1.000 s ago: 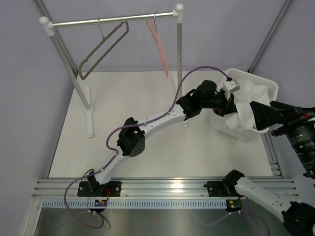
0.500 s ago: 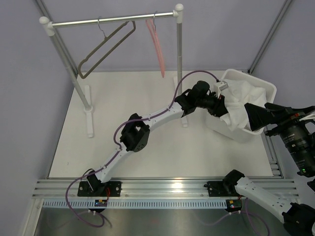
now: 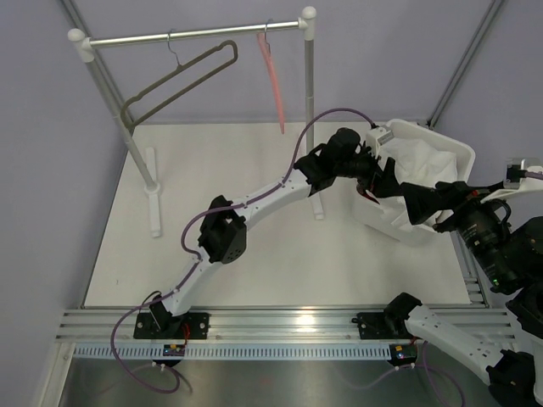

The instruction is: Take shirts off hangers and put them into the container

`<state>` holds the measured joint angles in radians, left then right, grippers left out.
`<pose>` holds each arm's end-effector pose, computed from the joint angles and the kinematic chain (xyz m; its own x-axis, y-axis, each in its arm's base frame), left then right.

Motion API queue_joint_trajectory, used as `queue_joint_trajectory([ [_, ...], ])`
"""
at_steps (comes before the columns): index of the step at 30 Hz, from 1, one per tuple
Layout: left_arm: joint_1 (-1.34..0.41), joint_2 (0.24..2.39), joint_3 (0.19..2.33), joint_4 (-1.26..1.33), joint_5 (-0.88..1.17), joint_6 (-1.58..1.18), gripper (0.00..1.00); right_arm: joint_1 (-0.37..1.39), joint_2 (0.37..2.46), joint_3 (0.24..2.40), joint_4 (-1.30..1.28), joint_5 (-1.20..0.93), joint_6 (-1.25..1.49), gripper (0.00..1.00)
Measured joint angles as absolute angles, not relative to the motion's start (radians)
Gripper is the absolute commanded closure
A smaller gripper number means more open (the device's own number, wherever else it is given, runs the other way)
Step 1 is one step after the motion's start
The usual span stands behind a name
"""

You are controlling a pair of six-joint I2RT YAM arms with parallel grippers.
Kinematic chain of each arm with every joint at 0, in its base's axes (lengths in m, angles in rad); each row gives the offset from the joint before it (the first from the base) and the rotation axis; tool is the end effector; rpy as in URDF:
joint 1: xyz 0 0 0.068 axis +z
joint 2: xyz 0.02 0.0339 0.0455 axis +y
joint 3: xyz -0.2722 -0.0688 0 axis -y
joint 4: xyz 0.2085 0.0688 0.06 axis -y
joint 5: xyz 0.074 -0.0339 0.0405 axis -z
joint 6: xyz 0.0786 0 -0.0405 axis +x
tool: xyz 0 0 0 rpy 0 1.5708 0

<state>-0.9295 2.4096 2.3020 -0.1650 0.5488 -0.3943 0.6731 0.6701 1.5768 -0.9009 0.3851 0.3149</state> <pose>0.3094 -0.4829 0.2947 -0.5268 0.1578 -0.8352 0.8468 0.1824 -0.4996 0.0456 -0.0014 0.4846 -0.0837 0.3004 -0.9501 -0.2715 0.9105 0.3118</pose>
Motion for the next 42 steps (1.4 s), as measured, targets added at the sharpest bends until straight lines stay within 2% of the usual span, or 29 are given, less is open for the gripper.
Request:
queue_joint_trajectory([
  [11,-0.81,2.209,2.349,-0.175,0.467,-0.374,0.01,0.673,0.669,1.519,-0.901,0.463,0.325,0.01],
  [16,-0.791,2.047,2.186,-0.187,0.416,-0.353,0.02,0.673,0.669,1.384,-0.894,0.592,0.389,0.01],
  [25,-0.947,1.684,1.68,-0.194,0.359,-0.315,0.06,0.654,0.785,1.063,-0.903,0.67,0.551,0.01],
  [31,-0.967,1.48,1.42,-0.168,0.352,-0.318,0.06,0.422,0.841,0.986,-0.836,0.606,0.541,0.01],
  [37,-0.965,1.313,1.303,-0.16,0.335,-0.319,0.05,0.295,0.942,0.994,-0.744,0.565,0.481,0.01],
  [42,-0.965,1.229,1.264,-0.156,0.324,-0.31,0.05,0.276,0.976,0.991,-0.709,0.497,0.476,0.02],
])
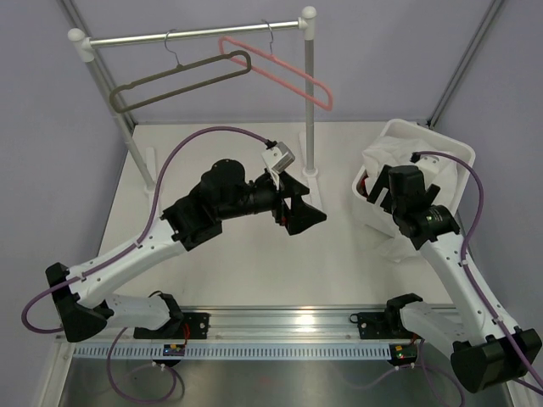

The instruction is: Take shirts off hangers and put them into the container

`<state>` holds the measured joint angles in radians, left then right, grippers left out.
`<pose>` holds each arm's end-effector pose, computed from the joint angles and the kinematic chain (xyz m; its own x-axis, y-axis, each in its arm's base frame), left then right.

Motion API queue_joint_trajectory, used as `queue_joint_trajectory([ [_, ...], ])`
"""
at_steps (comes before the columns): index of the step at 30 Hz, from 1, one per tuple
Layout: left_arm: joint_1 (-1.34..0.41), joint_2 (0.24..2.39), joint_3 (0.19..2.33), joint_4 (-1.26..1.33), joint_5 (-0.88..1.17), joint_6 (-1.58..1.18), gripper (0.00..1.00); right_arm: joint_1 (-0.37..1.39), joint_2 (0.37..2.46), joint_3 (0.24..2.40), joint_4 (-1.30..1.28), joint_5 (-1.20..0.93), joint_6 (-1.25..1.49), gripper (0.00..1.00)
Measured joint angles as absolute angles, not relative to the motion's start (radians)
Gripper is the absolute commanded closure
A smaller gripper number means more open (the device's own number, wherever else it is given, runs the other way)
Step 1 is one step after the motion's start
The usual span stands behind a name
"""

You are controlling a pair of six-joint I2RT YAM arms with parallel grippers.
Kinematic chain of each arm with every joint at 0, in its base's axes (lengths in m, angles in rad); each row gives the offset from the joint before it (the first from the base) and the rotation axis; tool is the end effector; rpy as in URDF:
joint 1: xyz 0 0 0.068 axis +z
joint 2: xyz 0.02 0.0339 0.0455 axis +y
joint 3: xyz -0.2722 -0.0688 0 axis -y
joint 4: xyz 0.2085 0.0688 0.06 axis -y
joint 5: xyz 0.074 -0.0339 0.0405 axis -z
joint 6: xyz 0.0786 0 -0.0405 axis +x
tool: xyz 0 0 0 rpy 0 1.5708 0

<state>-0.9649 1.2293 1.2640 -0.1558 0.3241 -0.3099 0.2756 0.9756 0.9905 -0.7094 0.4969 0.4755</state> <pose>0.1403 -0.2465 0.4192 -0.3581 0.0092 -0.9337 0.8926 0.2969 -0.3394 0.1881 0.0143 0.3104 -0.4957 0.2780 -0.8228 0.3826 0.9204 0.0805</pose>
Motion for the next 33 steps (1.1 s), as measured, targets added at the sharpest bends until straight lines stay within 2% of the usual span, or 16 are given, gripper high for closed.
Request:
queue_joint_trajectory([
  [12,-0.965,1.218,1.233,-0.144,0.324,-0.306,0.04,0.275,0.991,0.971,-0.685,0.458,0.473,0.05],
  [18,-0.965,1.182,1.201,-0.132,0.326,-0.307,0.04,0.274,1.108,0.973,-0.686,0.544,0.467,0.05],
  [20,-0.965,1.161,1.188,-0.133,0.328,-0.307,0.04,0.275,1.159,0.982,-0.691,0.577,0.469,0.15],
  [21,-0.965,1.156,1.188,-0.133,0.329,-0.307,0.03,0.274,1.184,0.992,-0.692,0.59,0.47,0.24],
  [22,-0.965,1.151,1.188,-0.131,0.329,-0.307,0.03,0.274,1.203,1.0,-0.693,0.598,0.471,0.55],
  [24,-0.965,1.143,1.188,-0.126,0.329,-0.307,0.03,0.274,1.24,1.016,-0.692,0.613,0.47,0.9],
  [25,-0.965,1.139,1.188,-0.125,0.329,-0.307,0.03,0.274,1.252,1.021,-0.693,0.618,0.472,1.0],
  [33,-0.965,1.127,1.175,-0.117,0.329,-0.305,0.03,0.274,1.244,1.127,-0.711,0.673,0.468,1.0],
])
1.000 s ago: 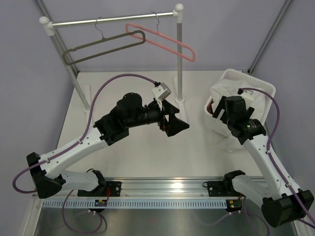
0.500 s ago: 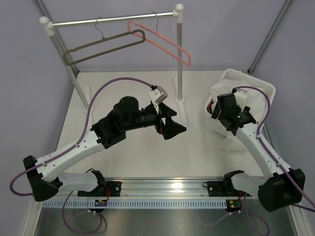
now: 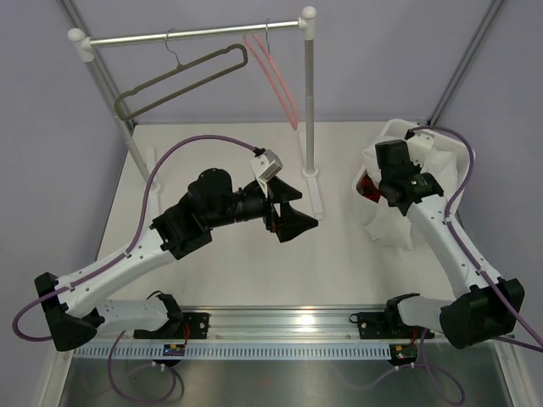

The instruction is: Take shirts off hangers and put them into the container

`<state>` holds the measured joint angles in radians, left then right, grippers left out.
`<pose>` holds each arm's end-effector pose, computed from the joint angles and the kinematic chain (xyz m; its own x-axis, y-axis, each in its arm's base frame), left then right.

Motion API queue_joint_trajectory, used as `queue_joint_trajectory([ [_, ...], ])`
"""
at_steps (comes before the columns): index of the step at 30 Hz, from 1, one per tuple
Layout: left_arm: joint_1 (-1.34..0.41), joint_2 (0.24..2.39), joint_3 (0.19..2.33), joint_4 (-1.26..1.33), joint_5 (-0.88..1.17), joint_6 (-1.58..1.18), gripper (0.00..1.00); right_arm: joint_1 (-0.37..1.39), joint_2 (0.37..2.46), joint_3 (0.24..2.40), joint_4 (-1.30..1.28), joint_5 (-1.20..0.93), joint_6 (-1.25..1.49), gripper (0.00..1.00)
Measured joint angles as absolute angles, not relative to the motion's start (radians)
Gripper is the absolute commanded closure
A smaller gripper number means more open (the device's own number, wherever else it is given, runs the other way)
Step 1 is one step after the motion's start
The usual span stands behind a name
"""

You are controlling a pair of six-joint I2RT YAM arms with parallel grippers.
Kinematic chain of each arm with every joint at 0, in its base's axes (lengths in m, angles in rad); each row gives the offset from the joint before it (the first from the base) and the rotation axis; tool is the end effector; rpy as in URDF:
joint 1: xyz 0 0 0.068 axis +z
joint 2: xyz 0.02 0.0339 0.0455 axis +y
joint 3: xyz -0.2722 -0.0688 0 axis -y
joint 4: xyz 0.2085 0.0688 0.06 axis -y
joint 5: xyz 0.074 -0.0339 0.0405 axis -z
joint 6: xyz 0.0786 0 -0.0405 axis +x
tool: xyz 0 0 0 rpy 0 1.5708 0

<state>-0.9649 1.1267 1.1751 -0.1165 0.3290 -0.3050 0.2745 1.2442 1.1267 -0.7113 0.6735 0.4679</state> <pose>0.1252 -0.2253 0.4192 -0.3257 -0.0289 -0.9450 0.9055 0.2781 -0.3206 0.2427 0.0174 0.3066 -0.5458 0.2125 -0.8105 0.4930 0.8636 -0.1056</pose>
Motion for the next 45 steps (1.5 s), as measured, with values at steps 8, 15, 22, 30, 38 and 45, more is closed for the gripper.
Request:
queue_joint_trajectory([
  [8,-0.965,1.127,1.129,-0.104,0.316,-0.307,0.03,0.182,1.274,1.538,-0.738,0.751,0.397,1.0],
  [15,-0.965,1.127,1.082,-0.103,0.312,-0.311,0.03,-0.019,1.42,1.84,-0.757,0.739,0.35,1.0],
  [22,-0.955,1.118,1.056,-0.093,0.312,-0.313,0.03,-0.081,1.559,1.891,-0.76,0.666,0.351,1.0],
  [30,-0.941,1.091,1.036,-0.103,0.274,-0.326,0.03,-0.078,1.56,1.465,-0.665,0.457,0.485,0.81],
  [38,-0.937,0.997,0.967,-0.148,0.138,-0.371,0.01,-0.076,1.538,1.296,-0.639,0.371,0.546,0.29],
  [45,-0.936,0.844,0.876,-0.202,-0.004,-0.397,0.01,-0.059,1.372,1.346,-0.633,0.373,0.531,0.01],
])
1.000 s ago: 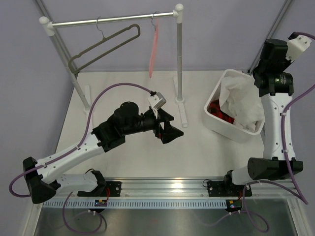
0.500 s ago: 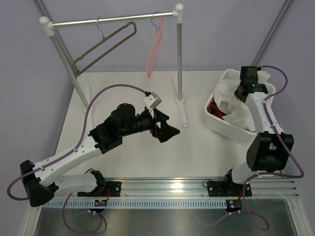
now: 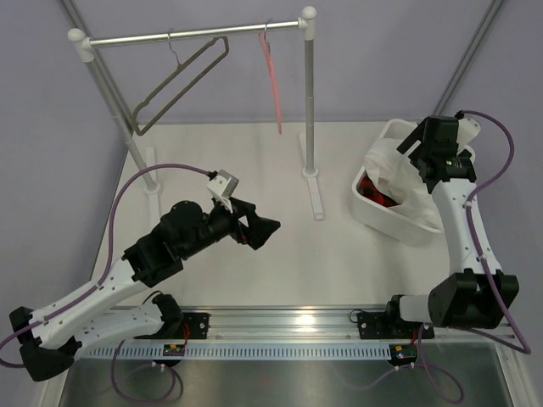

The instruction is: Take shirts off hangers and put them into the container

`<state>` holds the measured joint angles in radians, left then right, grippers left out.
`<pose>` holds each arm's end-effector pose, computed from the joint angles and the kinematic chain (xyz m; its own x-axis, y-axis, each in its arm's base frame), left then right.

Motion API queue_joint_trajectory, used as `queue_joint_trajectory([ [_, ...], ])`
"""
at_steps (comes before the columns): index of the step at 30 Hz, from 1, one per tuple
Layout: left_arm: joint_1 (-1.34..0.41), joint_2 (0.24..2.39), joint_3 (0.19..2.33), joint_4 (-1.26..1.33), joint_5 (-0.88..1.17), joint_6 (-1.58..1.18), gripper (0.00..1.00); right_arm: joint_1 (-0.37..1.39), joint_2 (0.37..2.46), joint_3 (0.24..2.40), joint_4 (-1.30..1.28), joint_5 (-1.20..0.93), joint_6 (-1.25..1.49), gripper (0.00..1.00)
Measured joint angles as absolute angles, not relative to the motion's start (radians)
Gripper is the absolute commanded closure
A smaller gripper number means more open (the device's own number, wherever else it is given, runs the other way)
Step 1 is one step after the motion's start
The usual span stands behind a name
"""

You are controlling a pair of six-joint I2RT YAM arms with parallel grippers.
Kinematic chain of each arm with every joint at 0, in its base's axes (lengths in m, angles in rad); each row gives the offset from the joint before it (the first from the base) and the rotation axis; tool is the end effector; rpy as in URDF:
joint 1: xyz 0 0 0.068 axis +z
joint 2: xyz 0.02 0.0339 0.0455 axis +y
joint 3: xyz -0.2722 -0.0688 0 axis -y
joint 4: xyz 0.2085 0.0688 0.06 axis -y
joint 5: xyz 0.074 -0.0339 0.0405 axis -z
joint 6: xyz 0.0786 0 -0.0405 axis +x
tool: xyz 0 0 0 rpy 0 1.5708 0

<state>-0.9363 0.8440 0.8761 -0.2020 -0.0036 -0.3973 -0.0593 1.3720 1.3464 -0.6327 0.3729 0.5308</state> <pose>0.1164 -0.1577 0.3578 -0.4032 -0.1049 -0.9091 0.7019 0.6019 -0.3808 0.2904 -0.0459 0.3449 -0.3531 0.4932 -0.7950 0.6048 0.7686 0.2082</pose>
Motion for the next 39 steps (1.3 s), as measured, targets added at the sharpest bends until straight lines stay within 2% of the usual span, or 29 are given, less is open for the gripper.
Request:
queue_joint_trajectory([
  [8,-0.936,0.647,0.748,-0.228,-0.122,-0.466,0.01,0.018,1.091,1.288,-0.596,0.319,0.515,0.0],
  [13,-0.936,0.573,0.661,-0.271,-0.199,-0.524,0.01,0.165,0.963,1.118,-0.567,0.229,0.505,0.0],
  [21,-0.935,0.437,0.556,-0.329,-0.31,-0.603,0.01,0.262,0.842,0.896,-0.543,0.081,0.521,0.01],
  [31,-0.934,0.275,0.454,-0.354,-0.403,-0.683,0.01,0.275,0.685,0.849,-0.555,0.039,0.521,0.01],
  [39,-0.934,0.232,0.416,-0.373,-0.422,-0.737,0.01,0.275,0.59,0.79,-0.583,-0.003,0.521,0.01],
])
